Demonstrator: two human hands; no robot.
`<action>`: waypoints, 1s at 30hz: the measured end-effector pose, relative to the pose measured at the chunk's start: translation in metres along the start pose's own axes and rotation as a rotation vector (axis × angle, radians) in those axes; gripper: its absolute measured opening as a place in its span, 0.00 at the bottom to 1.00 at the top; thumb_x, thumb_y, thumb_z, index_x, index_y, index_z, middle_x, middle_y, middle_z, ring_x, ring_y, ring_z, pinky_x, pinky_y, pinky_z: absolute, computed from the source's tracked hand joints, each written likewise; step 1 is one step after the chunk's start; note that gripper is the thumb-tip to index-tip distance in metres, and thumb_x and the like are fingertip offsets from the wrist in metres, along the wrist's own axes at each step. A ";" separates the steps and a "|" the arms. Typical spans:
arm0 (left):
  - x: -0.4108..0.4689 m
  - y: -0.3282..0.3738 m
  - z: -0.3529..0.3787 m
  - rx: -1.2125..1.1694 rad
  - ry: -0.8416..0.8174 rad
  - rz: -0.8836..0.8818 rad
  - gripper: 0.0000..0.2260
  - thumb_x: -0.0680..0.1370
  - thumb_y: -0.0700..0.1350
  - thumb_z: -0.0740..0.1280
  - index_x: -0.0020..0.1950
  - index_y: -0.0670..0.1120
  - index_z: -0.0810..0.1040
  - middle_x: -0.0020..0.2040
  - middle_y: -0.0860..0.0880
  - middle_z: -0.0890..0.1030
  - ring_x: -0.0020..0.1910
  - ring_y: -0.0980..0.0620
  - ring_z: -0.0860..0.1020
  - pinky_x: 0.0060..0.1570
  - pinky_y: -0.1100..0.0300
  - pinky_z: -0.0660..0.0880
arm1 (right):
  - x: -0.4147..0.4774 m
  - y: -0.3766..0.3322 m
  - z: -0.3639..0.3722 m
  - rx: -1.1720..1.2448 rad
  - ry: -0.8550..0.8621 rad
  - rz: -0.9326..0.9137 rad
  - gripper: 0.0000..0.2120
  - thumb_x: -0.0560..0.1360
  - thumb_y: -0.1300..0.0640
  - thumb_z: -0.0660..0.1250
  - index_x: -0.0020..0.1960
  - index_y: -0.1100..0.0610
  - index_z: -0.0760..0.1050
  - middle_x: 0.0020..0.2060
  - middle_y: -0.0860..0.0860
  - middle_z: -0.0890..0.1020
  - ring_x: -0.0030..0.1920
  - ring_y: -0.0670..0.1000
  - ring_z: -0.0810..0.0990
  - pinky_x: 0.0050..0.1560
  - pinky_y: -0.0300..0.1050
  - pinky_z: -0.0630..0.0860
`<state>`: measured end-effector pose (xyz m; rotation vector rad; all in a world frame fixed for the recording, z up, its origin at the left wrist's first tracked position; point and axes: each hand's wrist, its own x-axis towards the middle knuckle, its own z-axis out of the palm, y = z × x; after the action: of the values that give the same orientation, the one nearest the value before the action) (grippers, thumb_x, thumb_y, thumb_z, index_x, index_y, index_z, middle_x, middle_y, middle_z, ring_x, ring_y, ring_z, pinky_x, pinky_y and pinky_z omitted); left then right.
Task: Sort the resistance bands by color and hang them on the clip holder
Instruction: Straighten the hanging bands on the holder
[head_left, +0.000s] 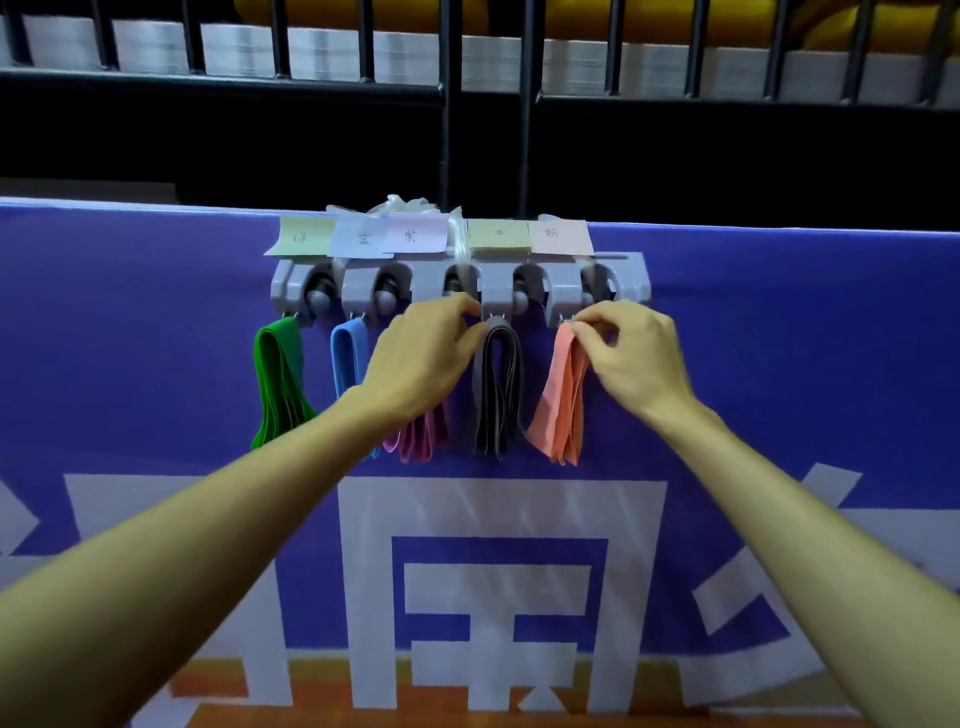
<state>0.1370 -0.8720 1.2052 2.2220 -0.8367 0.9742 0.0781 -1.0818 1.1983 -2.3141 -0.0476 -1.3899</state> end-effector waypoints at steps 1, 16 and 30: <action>-0.001 0.007 0.000 -0.027 0.035 0.042 0.12 0.79 0.53 0.63 0.58 0.49 0.78 0.48 0.50 0.82 0.48 0.47 0.79 0.49 0.48 0.76 | 0.000 0.006 -0.002 0.050 0.030 0.055 0.07 0.76 0.53 0.67 0.49 0.52 0.82 0.44 0.48 0.83 0.44 0.49 0.78 0.46 0.38 0.75; 0.013 0.071 0.064 -0.232 -0.168 -0.097 0.12 0.81 0.48 0.60 0.52 0.48 0.82 0.32 0.45 0.83 0.20 0.52 0.78 0.27 0.59 0.78 | 0.002 0.035 0.008 0.369 -0.109 0.119 0.09 0.75 0.51 0.69 0.54 0.47 0.83 0.47 0.41 0.85 0.48 0.41 0.82 0.51 0.46 0.81; 0.009 0.074 0.067 -0.168 -0.117 -0.044 0.12 0.79 0.49 0.62 0.60 0.53 0.79 0.28 0.48 0.81 0.24 0.53 0.79 0.35 0.52 0.80 | 0.008 0.038 0.014 0.421 -0.108 0.141 0.09 0.75 0.55 0.70 0.55 0.51 0.83 0.48 0.46 0.86 0.49 0.41 0.82 0.54 0.43 0.80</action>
<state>0.1166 -0.9691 1.1922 2.1589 -0.8842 0.7306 0.1036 -1.1123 1.1862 -1.9954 -0.1872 -1.0658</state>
